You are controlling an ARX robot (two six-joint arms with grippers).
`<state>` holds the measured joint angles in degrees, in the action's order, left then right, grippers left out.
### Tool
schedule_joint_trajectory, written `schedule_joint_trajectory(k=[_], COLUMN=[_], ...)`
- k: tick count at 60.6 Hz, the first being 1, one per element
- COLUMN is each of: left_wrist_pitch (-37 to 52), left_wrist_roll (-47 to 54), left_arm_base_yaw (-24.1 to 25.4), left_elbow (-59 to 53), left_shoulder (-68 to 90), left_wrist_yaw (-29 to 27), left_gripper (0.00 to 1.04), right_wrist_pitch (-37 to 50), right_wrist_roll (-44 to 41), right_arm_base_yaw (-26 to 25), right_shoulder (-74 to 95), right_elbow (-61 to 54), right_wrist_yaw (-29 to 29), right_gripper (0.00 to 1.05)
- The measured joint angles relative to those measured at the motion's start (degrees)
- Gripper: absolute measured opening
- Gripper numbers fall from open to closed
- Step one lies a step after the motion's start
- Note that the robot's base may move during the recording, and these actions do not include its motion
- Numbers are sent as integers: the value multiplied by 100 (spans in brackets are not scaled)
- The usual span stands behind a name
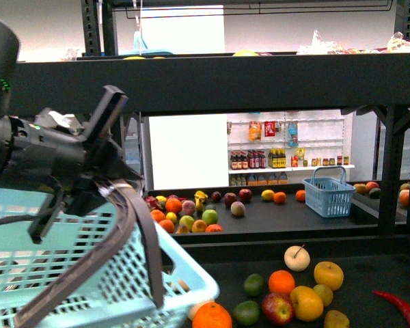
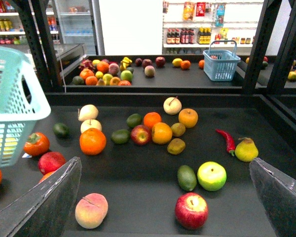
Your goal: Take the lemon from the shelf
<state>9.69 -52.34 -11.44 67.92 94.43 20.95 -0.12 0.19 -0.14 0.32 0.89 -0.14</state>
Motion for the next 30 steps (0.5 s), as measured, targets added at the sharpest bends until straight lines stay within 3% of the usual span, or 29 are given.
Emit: schedule_joint_trajectory(k=[7, 16, 30], left_wrist_pitch=[645, 1294, 2210], left_wrist_roll=[-688, -1266, -2164], left_arm_base_yaw=[726, 1414, 2063], left_elbow=[245, 518, 955], left_shoulder=[306, 566, 1097], left_wrist_yaw=[-649, -684, -577], left_gripper=[10, 9, 7], right_wrist_pitch=[0, 0, 0], right_wrist_roll=[0, 0, -2], right_arm_base_yaw=[0, 0, 0], right_shoulder=[0, -2, -2], right_elbow=[-2, -2, -2], right_wrist_yaw=[2, 0, -2], right_gripper=[102, 102, 102])
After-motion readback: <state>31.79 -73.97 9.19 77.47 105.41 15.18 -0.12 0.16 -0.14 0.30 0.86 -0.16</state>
